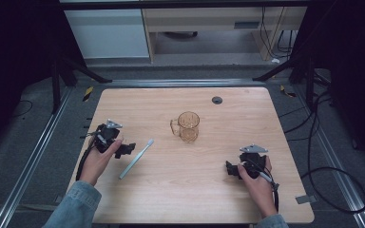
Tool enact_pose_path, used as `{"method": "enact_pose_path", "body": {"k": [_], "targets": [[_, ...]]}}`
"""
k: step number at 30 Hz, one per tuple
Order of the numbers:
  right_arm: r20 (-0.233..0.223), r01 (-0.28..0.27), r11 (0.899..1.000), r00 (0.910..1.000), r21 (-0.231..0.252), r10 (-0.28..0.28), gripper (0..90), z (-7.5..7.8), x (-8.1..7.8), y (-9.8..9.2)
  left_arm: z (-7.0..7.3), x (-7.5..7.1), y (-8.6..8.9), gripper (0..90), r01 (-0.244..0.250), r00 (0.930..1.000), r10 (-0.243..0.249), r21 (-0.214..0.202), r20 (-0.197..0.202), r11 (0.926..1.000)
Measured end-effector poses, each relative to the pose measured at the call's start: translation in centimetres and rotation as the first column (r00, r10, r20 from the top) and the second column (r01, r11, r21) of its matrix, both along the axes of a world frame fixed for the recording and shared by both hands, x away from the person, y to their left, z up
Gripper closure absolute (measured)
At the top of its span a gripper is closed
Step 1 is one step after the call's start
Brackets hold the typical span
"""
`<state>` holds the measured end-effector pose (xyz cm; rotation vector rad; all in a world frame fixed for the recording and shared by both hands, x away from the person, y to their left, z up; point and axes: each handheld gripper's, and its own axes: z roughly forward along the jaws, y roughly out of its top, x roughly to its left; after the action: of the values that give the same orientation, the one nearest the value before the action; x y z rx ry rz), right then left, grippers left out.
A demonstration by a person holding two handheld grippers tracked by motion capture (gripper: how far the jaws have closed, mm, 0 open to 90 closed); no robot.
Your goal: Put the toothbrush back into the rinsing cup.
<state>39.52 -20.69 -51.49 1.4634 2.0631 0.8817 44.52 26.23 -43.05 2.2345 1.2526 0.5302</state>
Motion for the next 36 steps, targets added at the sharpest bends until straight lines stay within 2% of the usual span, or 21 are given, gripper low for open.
{"method": "enact_pose_path", "body": {"k": [5,8,10,12,14,17,21,25,28,31,33,36], "targets": [[0.0,0.001,1.0,1.0,0.0,-0.001,0.3,0.0,0.0,0.0,1.0,-0.8,-0.7,4.0,0.053,0.9975,-0.05,0.073,-0.05,0.9959],[0.0,-0.002,1.0,1.0,-0.001,0.002,0.4,0.0,0.1,0.0,1.2,-0.9,-0.9,5.1,0.093,0.9903,-0.079,0.124,-0.115,0.9879],[0.0,0.0,1.0,1.0,0.0,0.0,0.4,0.0,0.1,0.0,1.4,-0.8,-1.1,5.9,0.1,0.9866,-0.079,0.143,-0.142,0.9846],[0.0,-0.001,1.0,1.0,0.0,0.001,0.4,0.0,0.1,0.0,1.8,-0.6,-1.5,5.9,0.099,0.9836,-0.076,0.137,-0.164,0.9856],[-0.001,0.0,1.0,1.0,0.0,0.0,0.4,0.0,0.1,0.0,2.1,-0.6,-2.0,5.9,0.106,0.9771,-0.079,0.133,-0.198,0.9853],[0.0,0.001,1.0,1.0,-0.002,-0.001,0.4,0.0,0.0,0.0,2.6,-0.6,-2.9,6.1,0.133,0.9692,-0.094,0.163,-0.228,0.9776],[0.0,0.0,1.0,1.0,-0.002,0.0,0.4,0.0,0.0,0.0,2.9,0.0,-3.9,6.3,0.154,0.957,-0.106,0.161,-0.27,0.975],[0.001,0.0,1.0,1.0,0.001,0.0,0.4,0.0,0.1,0.0,2.9,0.7,-4.5,7.0,0.179,0.9463,-0.121,0.173,-0.3,0.9685],[0.002,0.0,1.0,1.0,0.0,0.0,0.4,0.0,0.1,0.0,2.8,0.9,-4.6,8.4,0.171,0.9405,-0.109,0.172,-0.322,0.9702],[0.002,0.001,1.0,1.0,-0.002,-0.001,0.4,0.0,0.1,0.0,2.7,1.0,-4.9,8.8,0.179,0.936,-0.104,0.202,-0.336,0.9629],[0.0,0.0,1.0,1.0,-0.005,0.0,0.5,0.0,0.0,0.0,2.6,1.1,-5.2,9.9,0.179,0.9329,-0.104,0.196,-0.345,0.9642],[-0.003,0.003,1.0,1.0,-0.001,-0.003,0.5,0.0,0.0,0.0,2.4,1.4,-5.9,11.6,0.189,0.9266,-0.107,0.2,-0.361,0.9614]]}}
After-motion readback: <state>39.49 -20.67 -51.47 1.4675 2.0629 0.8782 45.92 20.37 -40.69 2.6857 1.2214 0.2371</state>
